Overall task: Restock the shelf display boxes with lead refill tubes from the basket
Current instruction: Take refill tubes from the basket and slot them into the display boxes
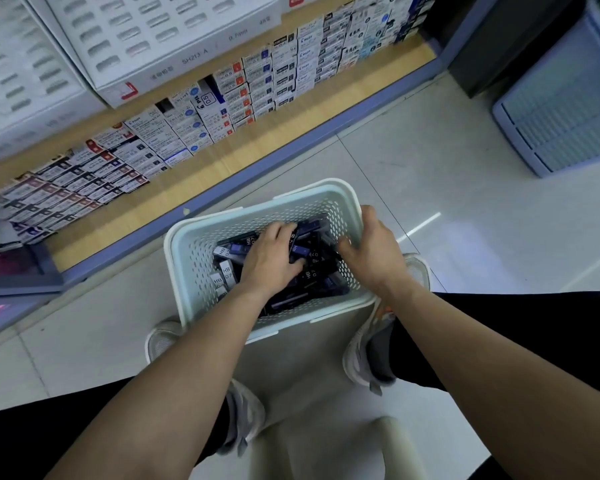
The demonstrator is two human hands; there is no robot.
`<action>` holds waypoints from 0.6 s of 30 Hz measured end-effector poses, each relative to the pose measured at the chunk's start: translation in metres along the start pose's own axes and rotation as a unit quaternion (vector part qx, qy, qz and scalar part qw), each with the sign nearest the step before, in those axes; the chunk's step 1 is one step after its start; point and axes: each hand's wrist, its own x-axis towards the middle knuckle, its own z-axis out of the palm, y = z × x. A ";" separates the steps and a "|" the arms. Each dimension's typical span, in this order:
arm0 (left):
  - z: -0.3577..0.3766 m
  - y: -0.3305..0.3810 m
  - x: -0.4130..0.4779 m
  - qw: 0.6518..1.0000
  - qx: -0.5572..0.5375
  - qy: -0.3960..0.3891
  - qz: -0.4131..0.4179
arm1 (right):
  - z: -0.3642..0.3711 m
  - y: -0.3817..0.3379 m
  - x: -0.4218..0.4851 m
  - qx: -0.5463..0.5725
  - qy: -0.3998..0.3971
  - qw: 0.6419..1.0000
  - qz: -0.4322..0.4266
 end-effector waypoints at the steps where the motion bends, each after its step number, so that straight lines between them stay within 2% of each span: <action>1: 0.002 0.000 0.000 1.000 -0.008 0.005 0.006 | 0.000 0.000 0.000 -0.001 0.000 1.000 0.000; 4: 0.006 0.000 -0.001 0.999 -0.042 0.028 0.011 | 0.000 0.000 0.001 0.000 0.001 1.000 0.001; 8: 0.005 0.002 0.007 0.996 -0.090 0.019 -0.013 | 0.000 0.001 0.002 -0.001 0.005 1.000 -0.002; 18: 0.012 0.005 0.012 0.997 -0.066 0.010 0.025 | 0.001 0.000 0.002 0.005 0.009 1.000 -0.004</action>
